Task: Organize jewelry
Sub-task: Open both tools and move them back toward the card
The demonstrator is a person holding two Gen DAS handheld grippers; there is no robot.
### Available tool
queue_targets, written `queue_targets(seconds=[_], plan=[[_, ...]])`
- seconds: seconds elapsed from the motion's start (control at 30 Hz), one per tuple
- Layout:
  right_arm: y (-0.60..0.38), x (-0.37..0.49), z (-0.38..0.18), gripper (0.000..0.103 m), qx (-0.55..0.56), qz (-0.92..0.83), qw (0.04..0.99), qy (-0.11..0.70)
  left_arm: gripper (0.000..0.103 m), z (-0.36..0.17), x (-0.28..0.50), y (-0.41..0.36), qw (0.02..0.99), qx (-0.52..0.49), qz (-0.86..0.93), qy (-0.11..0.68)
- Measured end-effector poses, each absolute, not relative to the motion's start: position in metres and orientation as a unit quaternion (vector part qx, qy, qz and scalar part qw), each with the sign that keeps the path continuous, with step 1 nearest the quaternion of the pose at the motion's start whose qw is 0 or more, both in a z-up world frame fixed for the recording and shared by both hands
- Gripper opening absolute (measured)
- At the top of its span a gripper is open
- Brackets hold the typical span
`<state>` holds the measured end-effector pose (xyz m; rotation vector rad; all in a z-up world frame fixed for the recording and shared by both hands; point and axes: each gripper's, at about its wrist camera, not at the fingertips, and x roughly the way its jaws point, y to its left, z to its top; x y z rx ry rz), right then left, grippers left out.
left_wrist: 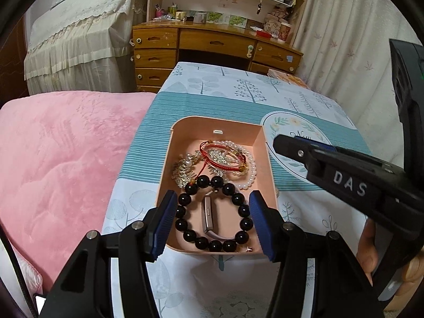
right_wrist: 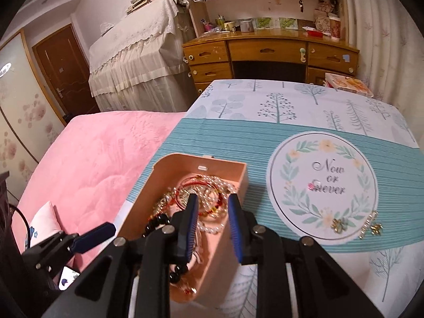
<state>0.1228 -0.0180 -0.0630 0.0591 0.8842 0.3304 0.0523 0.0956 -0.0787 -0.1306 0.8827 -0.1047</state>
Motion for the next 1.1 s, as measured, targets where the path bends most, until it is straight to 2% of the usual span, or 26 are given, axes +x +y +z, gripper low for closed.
queue_targets(seconds=[0.53,0.67,0.8,1.1], plan=[[-0.062,0.096,-0.061,0.023,0.044,0.138,0.898,0.416,0.055,-0.070,0.038,0.064,0.903,-0.041,-0.078,0.420],[-0.079,0.092,-0.058,0.023,0.051,0.130,0.900,0.412,0.060,-0.067,0.036,0.051,0.905,-0.036,-0.081,0.417],[-0.099,0.087,-0.052,0.023,0.063,0.121,0.905,0.404,0.060,-0.062,0.035,0.037,0.906,-0.030,-0.084,0.414],[-0.140,0.077,-0.030,0.023,0.081,0.109,0.917,0.375,0.061,-0.032,0.040,-0.003,0.911,-0.015,-0.106,0.398]])
